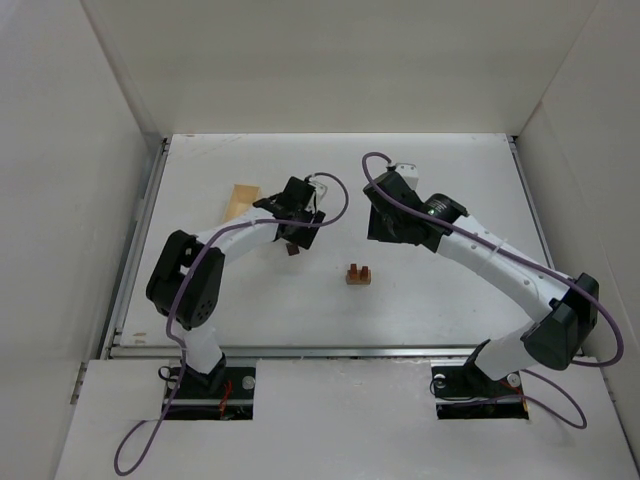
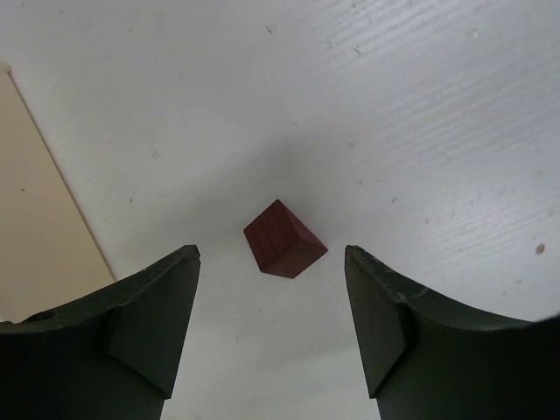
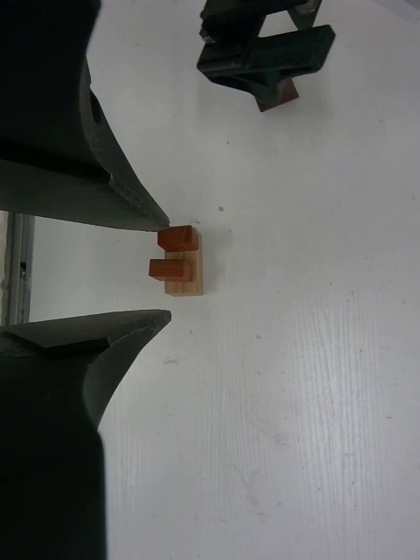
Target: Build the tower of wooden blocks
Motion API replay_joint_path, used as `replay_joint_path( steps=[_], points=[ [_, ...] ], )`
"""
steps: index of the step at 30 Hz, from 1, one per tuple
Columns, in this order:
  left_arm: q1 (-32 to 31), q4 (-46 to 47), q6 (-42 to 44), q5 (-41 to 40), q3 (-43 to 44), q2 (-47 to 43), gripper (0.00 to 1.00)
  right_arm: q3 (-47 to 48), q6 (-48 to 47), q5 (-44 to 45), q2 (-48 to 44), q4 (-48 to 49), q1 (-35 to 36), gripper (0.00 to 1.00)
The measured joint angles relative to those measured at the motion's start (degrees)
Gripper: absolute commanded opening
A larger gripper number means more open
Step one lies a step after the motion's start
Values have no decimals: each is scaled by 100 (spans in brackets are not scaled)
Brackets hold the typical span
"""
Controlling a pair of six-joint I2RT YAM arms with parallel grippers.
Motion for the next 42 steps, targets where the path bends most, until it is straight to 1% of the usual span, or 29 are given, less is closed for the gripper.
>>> replay_joint_path(
  steps=[2, 6, 12, 13, 15, 18, 21, 22, 30, 36, 38, 39, 42],
  points=[
    [7, -105, -422, -96, 168, 173, 64, 0, -4, 0, 0, 2, 0, 47],
    [9, -446, -1071, -160, 181, 398, 64, -9, -20, -13, 0, 2, 0, 47],
    [214, -756, -1683, -153, 184, 468, 61, -107, -13, -39, -11, 4, 0, 47],
    [269, -774, -1740, -144, 184, 470, 59, -122, -13, -42, -17, -2, 0, 47],
    [356, -815, -1832, -96, 203, 505, 53, -142, -13, -59, -28, -2, 0, 47],
    [409, -868, -1904, 26, 326, 662, 50, -144, -11, -83, -42, 0, 0, 47],
    [407, -881, -1934, 199, 404, 782, 50, -144, -11, -92, -44, 0, 0, 47],
    [409, -887, -1941, 291, 431, 811, 48, -144, -11, -98, -44, 2, 0, 47],
    [420, -922, -1971, 813, 525, 855, 49, -144, -15, -105, -31, 2, 0, 47],
    [531, -1161, -2090, 988, 1036, 1217, 49, -144, -22, -146, 42, 2, 0, 47],
    [599, -1266, -2129, 1036, 1272, 1379, 48, -144, -26, -149, 66, 2, 0, 47],
    [629, -1305, -2146, 1051, 1357, 1436, 43, -144, -35, -149, 74, 2, 0, 47],
    [723, -1384, -2188, 1062, 1515, 1554, 34, -144, -42, -149, 81, 2, 0, 47]
  ],
)
